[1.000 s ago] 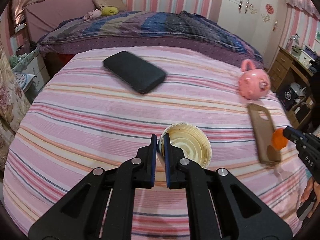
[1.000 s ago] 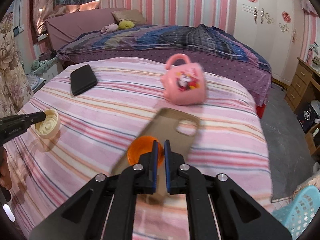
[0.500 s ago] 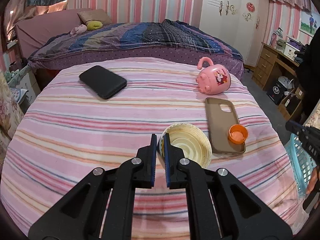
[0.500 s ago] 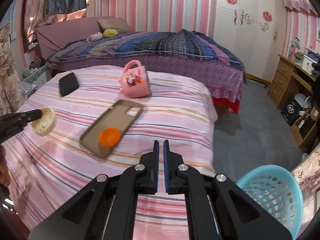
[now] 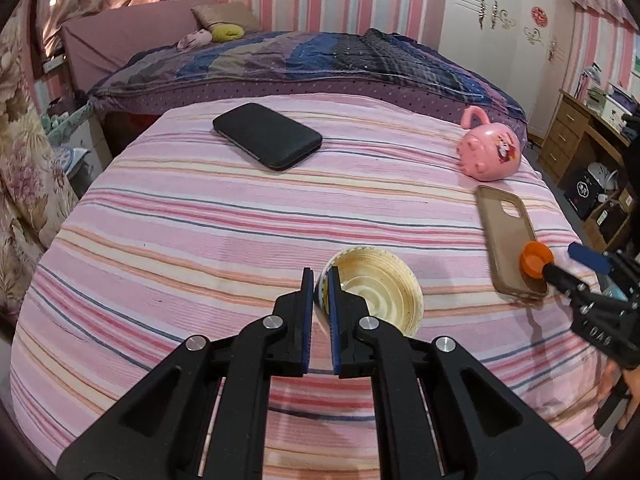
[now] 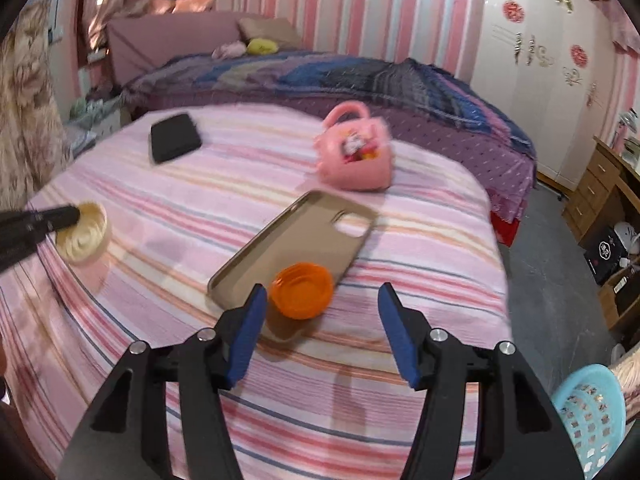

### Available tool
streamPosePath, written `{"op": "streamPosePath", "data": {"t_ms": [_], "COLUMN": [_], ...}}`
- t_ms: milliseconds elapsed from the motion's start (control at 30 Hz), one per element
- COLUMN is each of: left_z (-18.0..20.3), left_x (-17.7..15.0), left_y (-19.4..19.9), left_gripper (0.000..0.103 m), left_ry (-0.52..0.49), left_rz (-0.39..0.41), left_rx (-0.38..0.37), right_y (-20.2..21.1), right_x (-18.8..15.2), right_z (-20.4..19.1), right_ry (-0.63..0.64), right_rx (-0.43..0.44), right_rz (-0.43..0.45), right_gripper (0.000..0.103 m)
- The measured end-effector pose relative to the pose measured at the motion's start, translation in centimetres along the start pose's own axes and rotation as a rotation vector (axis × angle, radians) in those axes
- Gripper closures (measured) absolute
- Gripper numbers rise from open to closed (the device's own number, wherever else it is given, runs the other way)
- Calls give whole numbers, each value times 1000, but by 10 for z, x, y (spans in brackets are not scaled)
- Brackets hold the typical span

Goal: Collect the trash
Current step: 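Carry the white lid and orange cap over the basket with both tools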

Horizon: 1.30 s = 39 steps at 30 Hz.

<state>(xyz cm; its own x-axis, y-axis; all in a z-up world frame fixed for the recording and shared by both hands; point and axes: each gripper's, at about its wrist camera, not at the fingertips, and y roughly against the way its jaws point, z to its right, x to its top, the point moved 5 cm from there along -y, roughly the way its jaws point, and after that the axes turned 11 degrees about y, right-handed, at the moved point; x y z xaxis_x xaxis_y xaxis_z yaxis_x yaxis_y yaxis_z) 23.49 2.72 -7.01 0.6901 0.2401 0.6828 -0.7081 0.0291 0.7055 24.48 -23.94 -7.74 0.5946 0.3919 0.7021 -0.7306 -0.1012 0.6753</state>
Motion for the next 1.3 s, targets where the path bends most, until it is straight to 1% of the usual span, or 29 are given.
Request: {"op": "streamPosePath", "data": {"t_ms": [133,200,233,267,467,567,600,800,833,867,900,933,1000,1067,1100,1133,1200,1300], "left_z": [0,1,2,4,13,23,27,68,78,86,93,98,115,137,146,158,179,212], "left_x": [2,3,3,2,0,0,0,-13,-17,-20,-23,-26,-34,-44,-48,-53,-64,-80], "left_y": [-1,0,1,1,10,19,21,42,46,50,53,56,61,66,68,71,78,87], "left_gripper": [97,97,97,97,97,97,97,97,97,97,97,97,97,97,97,97,97,97], "left_ry": [13,10,6,2,-15,-17,-17,-67,-74,-77,-78,-77,-77,-97,-108,-123,-147,-173], "left_rz": [1,6,9,12,30,47,50,76,79,80,82,81,73,66,65,65,64,60], "left_rx": [-8,-9,-9,-8,-16,-35,-43,-89,-105,-117,-129,-138,-170,-197,-206,-218,-243,-283], "right_y": [-12,-16,-19,-19,-15,-2,8,44,59,64,76,79,95,115,119,133,139,154], "right_x": [1,-1,1,1,4,5,4,-3,-12,-13,-25,-27,-42,-63,-67,-84,-95,-131], "right_z": [-11,-14,-19,-25,-23,-15,-10,17,31,34,46,47,61,79,83,95,105,128], "right_ry": [30,52,56,60,53,39,33,20,6,2,-15,-17,-33,-66,-73,-99,-112,-160], "right_rx": [11,14,13,13,6,-4,-12,-57,-86,-89,-108,-112,-145,-185,-192,-216,-226,-262], "right_rz": [-32,-46,-48,-48,2,27,41,77,86,88,90,90,87,83,83,79,71,32], "right_gripper": [46,52,62,65,65,65,65,65,65,65,65,65,65,65,65,65,65,65]}}
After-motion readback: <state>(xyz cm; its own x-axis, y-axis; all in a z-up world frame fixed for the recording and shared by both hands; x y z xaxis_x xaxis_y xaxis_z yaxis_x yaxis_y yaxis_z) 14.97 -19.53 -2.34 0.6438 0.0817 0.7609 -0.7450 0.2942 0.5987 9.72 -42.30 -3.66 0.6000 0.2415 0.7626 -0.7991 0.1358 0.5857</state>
